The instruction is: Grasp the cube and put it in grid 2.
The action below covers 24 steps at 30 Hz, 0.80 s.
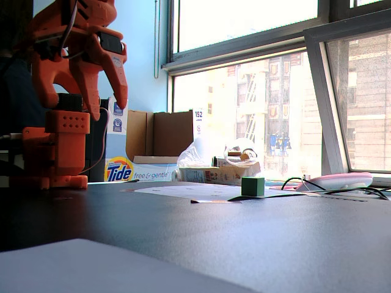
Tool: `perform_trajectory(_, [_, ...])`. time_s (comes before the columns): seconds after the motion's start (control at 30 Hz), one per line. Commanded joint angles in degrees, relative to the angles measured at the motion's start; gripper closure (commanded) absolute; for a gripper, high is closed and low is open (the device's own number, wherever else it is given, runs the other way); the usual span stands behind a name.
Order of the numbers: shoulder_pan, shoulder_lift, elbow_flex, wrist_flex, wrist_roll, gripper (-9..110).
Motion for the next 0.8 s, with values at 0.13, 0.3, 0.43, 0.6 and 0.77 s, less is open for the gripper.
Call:
perform_trajectory(0.13, [-0.79,17.14,22.85,-11.95,-0.35,72])
perform_trajectory(0.3, [-1.76,29.53,37.18,-19.78,-0.44,72])
perform_trajectory(0.43, [-1.85,37.00,42.45,-21.97,-0.09,72])
perform_trajectory(0.6, [-1.05,44.65,49.39,-25.58,-0.18,74])
perform_trajectory(0.77, [-1.05,48.52,53.96,-25.22,0.35,74])
